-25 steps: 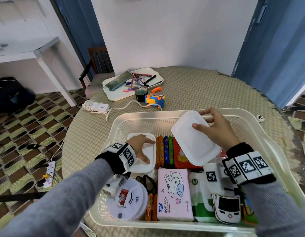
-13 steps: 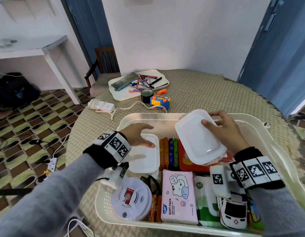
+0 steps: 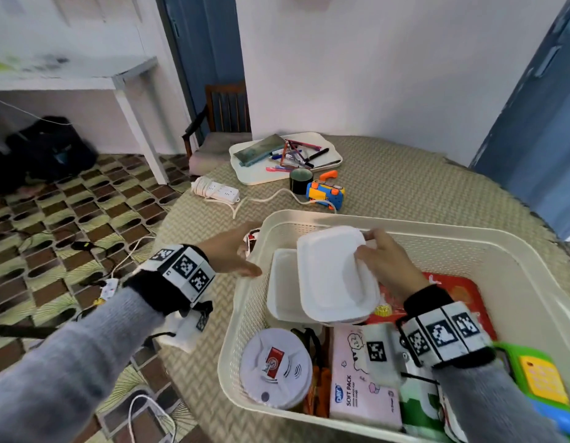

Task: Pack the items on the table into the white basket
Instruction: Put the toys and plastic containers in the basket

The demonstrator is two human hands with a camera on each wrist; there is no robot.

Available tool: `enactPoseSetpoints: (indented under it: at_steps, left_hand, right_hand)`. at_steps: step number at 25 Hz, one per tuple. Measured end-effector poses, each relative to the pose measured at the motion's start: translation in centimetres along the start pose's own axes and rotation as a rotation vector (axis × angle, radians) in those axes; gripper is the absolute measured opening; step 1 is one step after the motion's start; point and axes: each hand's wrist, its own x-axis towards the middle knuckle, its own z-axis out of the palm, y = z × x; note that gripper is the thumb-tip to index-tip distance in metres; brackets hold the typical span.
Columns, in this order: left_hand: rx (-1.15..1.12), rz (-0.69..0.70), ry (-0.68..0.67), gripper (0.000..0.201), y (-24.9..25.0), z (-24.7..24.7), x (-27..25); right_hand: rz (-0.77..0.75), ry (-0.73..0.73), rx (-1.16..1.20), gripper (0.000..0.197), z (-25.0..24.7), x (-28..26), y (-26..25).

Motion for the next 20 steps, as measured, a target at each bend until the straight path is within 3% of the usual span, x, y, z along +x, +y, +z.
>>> enactPoseSetpoints:
  at_steps: [5,9,12,14,16,18,20]
  left_hand:
    - [-0.470,0.107,0.055,0.082,-2.3,1.7,0.4]
    - [-0.655,0.187,0.083,0.078,-3.0,2.7,0.5]
    - [-0.724,0.205,0.085,0.078,-3.9,3.0,1.1]
    - [-0.751,0.220,0.066,0.079,-4.2,3.1,1.3]
    - [-0.784,0.234,0.060,0.078,-4.3,3.2,1.4]
    - [-0.816,0.243,0.052,0.076,-4.3,3.3,1.4]
    - [-0.842,0.249,0.033,0.077,-4.6,3.4,1.6]
  right_hand:
    - [0.072,-0.033,-0.071,0.023,3.6,1.4,0.1]
    - [0.128,-0.049,-0.141,0.020,5.7,2.5,0.3]
    - [0.131,-0.043,-0.273,0.034,6.5,2.4,0.6]
    - [0.038,-0.039,-0.278,0.047,6.1,1.7,0.6]
    - [-0.194,-0.057,-0.416,0.052,5.1,0.8,0.5]
    - [-0.385,-0.171,-0.534,0.056,4.5,-0.3,0.4]
    - [-0.435,-0.310,-0.623,0.066,4.8,-0.9,0.6]
